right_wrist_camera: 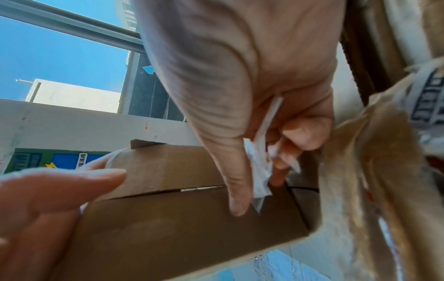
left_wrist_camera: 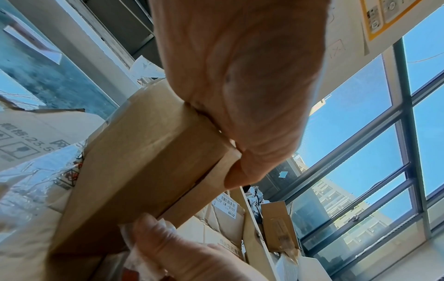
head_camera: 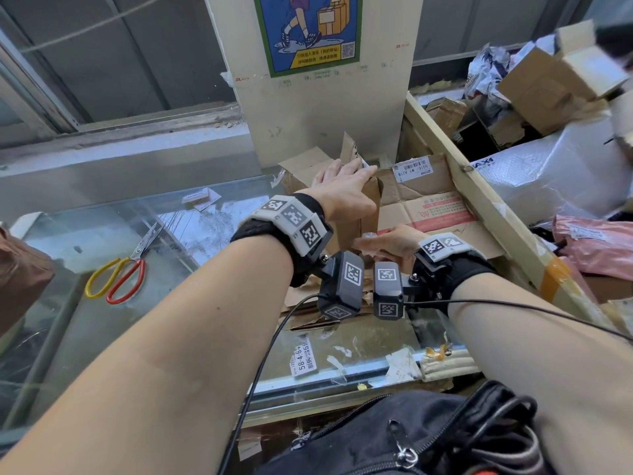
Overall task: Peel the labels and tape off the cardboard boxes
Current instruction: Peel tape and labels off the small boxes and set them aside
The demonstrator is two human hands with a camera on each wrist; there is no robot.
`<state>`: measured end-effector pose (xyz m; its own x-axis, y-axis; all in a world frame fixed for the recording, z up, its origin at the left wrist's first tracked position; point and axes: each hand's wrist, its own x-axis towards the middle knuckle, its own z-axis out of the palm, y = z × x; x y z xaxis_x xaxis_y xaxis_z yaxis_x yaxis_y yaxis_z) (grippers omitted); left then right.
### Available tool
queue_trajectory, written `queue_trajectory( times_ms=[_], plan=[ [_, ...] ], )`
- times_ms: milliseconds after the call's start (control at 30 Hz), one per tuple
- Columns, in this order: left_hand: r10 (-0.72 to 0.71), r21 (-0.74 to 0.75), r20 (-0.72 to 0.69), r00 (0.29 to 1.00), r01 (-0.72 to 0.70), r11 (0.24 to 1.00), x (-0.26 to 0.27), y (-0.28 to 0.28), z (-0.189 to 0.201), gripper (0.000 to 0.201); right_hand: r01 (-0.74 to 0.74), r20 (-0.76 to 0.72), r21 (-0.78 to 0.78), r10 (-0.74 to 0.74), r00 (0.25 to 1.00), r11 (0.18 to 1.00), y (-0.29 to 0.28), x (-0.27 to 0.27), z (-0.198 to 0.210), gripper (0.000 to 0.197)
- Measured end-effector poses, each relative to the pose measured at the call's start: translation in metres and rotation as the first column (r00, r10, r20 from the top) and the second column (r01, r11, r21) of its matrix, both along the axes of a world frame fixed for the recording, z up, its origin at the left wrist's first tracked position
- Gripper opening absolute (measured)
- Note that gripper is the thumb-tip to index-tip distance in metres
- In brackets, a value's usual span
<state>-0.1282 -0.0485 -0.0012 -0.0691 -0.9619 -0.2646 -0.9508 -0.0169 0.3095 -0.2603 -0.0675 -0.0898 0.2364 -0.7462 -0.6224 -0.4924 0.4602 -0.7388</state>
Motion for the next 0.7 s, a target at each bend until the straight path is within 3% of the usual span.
queue_trajectory(
  times_ms=[100,367,467,600,700],
  plan=[
    [-0.004,-0.029,0.005,1.0,0.004,1.0,0.002,-0.001,-0.004,0.083,-0.043,-0.02,-0.024,0.043,0.999,0.999,-0.002,0.006,-0.004,0.04],
    [-0.02,-0.17,0.159,0.987,0.048,0.984,0.007,-0.006,-0.014,0.082,-0.085,0.12,-0.036,0.089,0.989,0.996,0.0,0.014,-0.005,0.017],
    [-0.012,-0.195,0.16,0.987,0.044,0.98,0.01,-0.007,-0.015,0.08,-0.05,0.217,0.006,0.048,0.975,0.999,0.003,0.014,-0.005,0.028],
    [0.004,-0.228,0.152,0.988,0.031,0.973,0.013,-0.007,-0.017,0.075,-0.023,0.289,0.057,0.006,0.957,0.998,0.006,0.011,-0.005,0.021],
    [0.009,-0.243,0.154,0.988,0.029,0.97,0.014,-0.007,-0.018,0.073,-0.02,0.351,0.084,-0.011,0.936,0.996,0.007,0.01,-0.008,0.032]
  ],
)
